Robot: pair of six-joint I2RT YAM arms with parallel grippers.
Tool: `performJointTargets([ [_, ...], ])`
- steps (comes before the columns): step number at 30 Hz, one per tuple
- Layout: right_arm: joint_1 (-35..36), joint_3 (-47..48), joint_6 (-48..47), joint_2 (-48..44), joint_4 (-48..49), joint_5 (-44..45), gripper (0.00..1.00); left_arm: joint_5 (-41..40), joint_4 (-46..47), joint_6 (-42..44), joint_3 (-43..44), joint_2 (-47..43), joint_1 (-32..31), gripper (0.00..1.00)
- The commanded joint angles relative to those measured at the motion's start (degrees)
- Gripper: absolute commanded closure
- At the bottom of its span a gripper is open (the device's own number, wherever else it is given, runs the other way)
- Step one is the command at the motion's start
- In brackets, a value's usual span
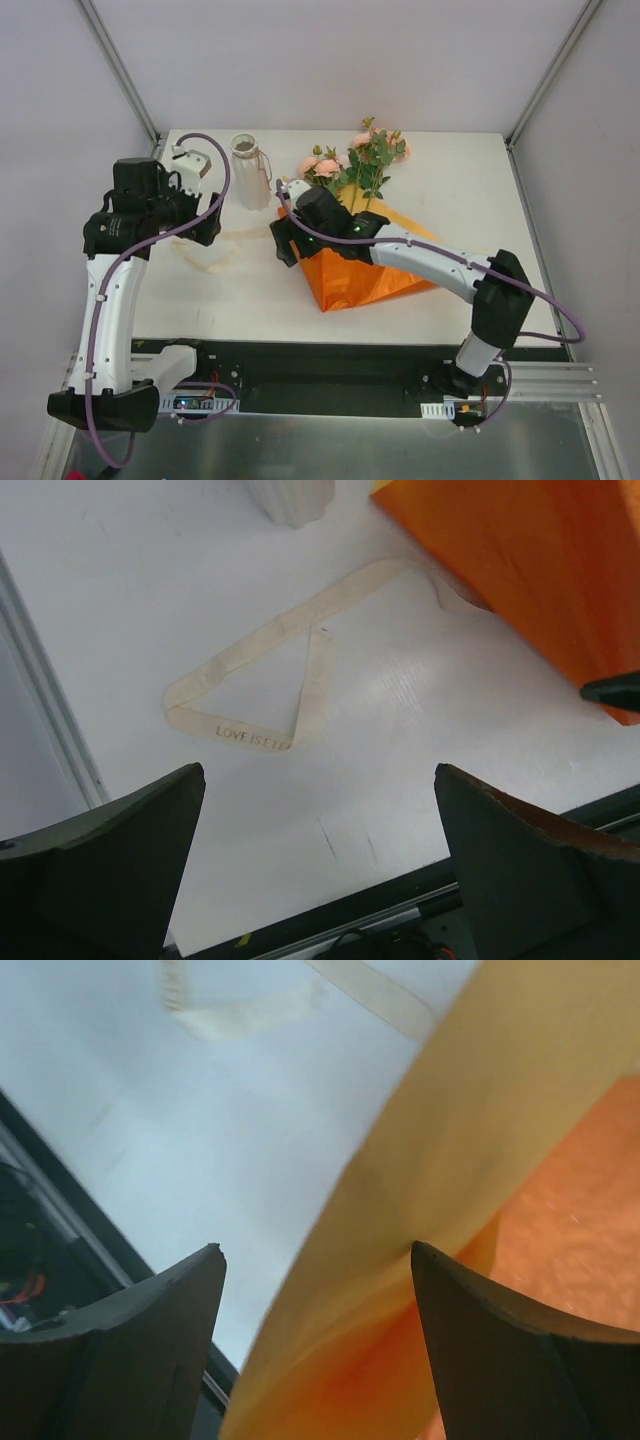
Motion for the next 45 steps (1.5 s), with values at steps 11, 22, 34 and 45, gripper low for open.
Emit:
performJointTargets([
  [11, 8.57, 22.88, 2.75, 13.88, -0.32, -11.08, 0.16, -13.48, 0.41, -2.68, 6.53, -5.19, 0.66, 0.01],
  [22, -6.18, 9.9, 5.83, -7.11, 1.79, -7.84, 0.15, 4.42, -4.86, -0.57, 11.54, -0.46, 0.66, 0.01],
  [34, -29.92, -7.78, 7.06, -25.84, -5.51, 0.69, 0.28, 13.4, 9.0, 0.92, -4.72, 20.79, -18.23, 0.01],
  [45, -34.5, -13.07, 8.82, -30.95, -5.16, -1.94, 0.34, 18.43, 16.32, 1.8, 7.12, 47.51, -20.96, 0.07],
])
